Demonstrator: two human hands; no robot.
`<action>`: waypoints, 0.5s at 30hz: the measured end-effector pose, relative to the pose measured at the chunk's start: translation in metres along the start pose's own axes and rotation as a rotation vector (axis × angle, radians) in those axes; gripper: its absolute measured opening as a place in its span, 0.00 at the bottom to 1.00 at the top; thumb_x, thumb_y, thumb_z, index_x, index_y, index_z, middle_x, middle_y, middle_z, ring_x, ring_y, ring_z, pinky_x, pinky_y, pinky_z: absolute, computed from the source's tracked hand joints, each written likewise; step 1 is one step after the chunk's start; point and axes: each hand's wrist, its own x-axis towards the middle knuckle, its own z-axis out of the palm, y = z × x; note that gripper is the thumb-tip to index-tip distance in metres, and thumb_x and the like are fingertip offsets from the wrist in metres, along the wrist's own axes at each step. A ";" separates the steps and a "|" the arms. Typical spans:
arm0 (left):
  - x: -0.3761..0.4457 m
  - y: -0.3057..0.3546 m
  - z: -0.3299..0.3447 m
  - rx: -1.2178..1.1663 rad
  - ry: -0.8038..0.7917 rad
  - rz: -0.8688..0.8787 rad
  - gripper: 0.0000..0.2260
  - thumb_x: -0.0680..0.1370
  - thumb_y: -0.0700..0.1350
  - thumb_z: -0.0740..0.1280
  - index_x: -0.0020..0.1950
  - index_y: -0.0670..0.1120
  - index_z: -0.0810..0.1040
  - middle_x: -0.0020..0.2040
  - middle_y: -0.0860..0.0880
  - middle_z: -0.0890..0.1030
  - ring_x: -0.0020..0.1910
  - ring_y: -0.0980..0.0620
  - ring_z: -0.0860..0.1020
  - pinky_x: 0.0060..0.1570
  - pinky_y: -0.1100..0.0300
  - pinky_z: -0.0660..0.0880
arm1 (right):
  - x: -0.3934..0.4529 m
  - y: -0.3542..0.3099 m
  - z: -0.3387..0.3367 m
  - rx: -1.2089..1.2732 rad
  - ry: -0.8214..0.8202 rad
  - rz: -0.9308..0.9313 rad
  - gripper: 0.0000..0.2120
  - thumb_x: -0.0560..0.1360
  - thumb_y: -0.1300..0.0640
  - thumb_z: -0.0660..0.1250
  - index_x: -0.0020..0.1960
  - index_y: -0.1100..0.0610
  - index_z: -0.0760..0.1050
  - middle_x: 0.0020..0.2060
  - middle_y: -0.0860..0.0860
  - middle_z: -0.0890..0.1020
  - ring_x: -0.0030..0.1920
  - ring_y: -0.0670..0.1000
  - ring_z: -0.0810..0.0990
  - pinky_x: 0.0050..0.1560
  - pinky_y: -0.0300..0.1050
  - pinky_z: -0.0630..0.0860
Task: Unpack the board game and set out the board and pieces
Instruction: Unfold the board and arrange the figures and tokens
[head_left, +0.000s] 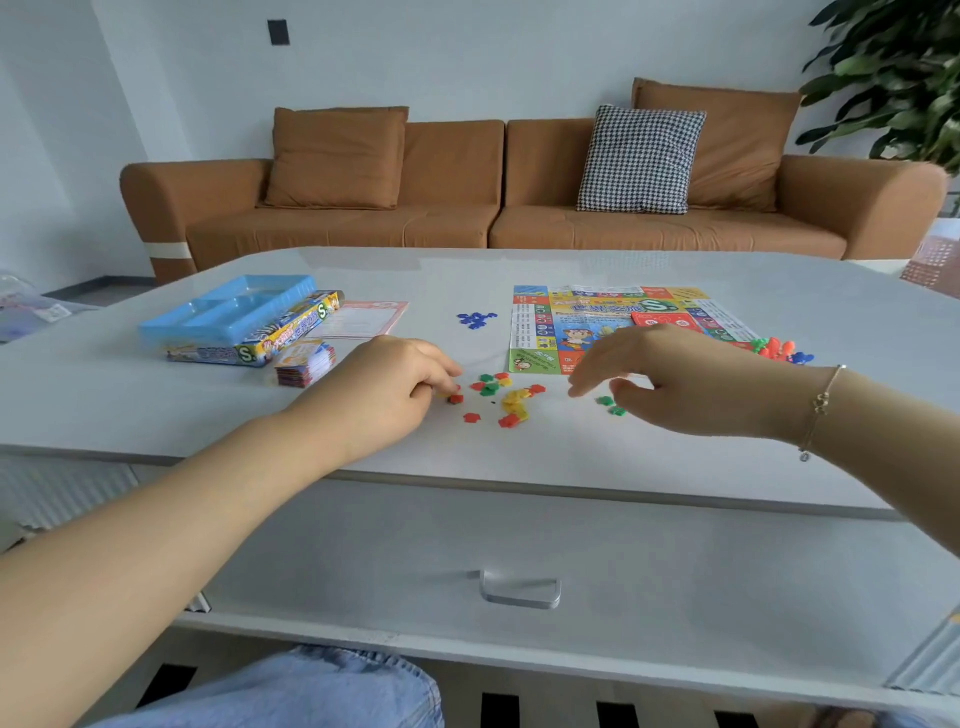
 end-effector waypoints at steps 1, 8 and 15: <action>0.000 0.000 0.001 0.009 -0.013 0.004 0.18 0.74 0.31 0.59 0.52 0.45 0.85 0.60 0.53 0.80 0.59 0.55 0.76 0.53 0.72 0.63 | 0.005 -0.003 0.001 -0.002 -0.004 -0.024 0.19 0.75 0.63 0.59 0.58 0.46 0.79 0.58 0.41 0.78 0.61 0.43 0.74 0.65 0.42 0.68; -0.003 -0.003 0.001 -0.008 -0.029 0.038 0.20 0.73 0.29 0.59 0.53 0.47 0.84 0.59 0.53 0.80 0.60 0.55 0.75 0.56 0.72 0.63 | 0.043 -0.022 0.013 -0.003 -0.027 -0.061 0.20 0.75 0.61 0.58 0.64 0.47 0.75 0.63 0.40 0.75 0.65 0.43 0.70 0.67 0.45 0.68; -0.009 -0.004 0.000 0.010 -0.036 0.108 0.21 0.73 0.30 0.59 0.57 0.49 0.81 0.60 0.54 0.79 0.61 0.55 0.73 0.60 0.67 0.65 | 0.053 -0.027 0.023 0.002 -0.045 -0.089 0.22 0.74 0.65 0.57 0.63 0.49 0.76 0.64 0.42 0.74 0.66 0.44 0.67 0.67 0.45 0.66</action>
